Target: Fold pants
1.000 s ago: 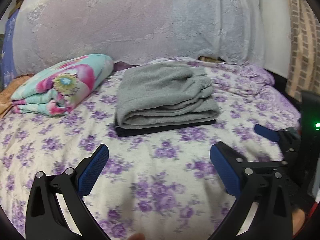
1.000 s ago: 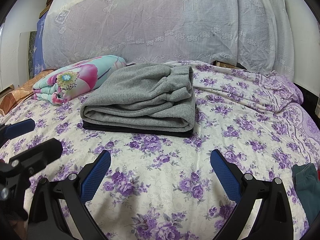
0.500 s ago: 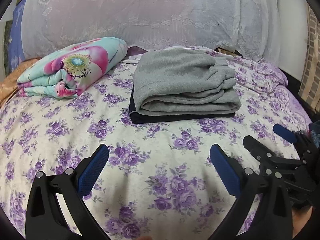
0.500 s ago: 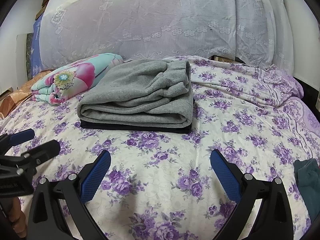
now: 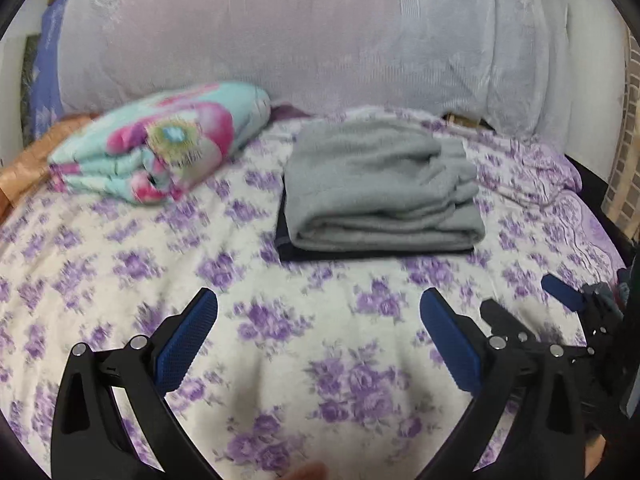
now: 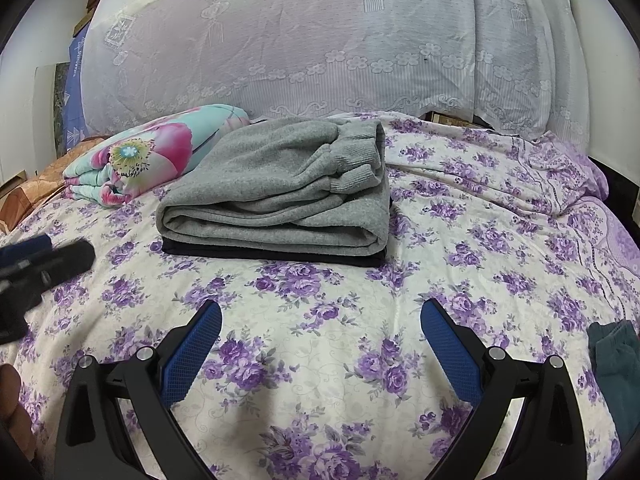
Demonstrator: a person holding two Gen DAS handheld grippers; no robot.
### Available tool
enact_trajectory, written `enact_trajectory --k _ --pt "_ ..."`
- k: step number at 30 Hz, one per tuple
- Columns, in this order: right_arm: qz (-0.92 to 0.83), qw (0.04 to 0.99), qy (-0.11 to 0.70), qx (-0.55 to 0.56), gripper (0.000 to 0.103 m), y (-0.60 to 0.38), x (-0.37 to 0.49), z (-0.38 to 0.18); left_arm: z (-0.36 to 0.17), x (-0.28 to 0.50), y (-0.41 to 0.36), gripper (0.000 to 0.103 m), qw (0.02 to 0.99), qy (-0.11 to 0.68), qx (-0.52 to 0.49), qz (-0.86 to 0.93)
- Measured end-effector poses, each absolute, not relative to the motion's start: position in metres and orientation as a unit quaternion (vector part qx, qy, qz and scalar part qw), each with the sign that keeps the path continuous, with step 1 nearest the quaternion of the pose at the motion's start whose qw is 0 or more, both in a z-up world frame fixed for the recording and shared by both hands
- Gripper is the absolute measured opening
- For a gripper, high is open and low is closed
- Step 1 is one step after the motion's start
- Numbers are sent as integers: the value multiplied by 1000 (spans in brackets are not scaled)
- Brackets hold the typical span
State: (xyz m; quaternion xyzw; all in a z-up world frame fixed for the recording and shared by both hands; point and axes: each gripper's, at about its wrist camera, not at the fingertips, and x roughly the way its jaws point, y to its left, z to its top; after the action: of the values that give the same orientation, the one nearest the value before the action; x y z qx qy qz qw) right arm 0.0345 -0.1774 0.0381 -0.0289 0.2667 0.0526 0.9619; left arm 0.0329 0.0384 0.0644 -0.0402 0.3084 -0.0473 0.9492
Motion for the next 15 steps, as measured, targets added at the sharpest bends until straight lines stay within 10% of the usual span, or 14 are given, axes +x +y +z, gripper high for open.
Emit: enact_trajectory --k 15 --pt "52 962 267 -28 100 -178 34 38 48 30 25 99 939 342 15 16"
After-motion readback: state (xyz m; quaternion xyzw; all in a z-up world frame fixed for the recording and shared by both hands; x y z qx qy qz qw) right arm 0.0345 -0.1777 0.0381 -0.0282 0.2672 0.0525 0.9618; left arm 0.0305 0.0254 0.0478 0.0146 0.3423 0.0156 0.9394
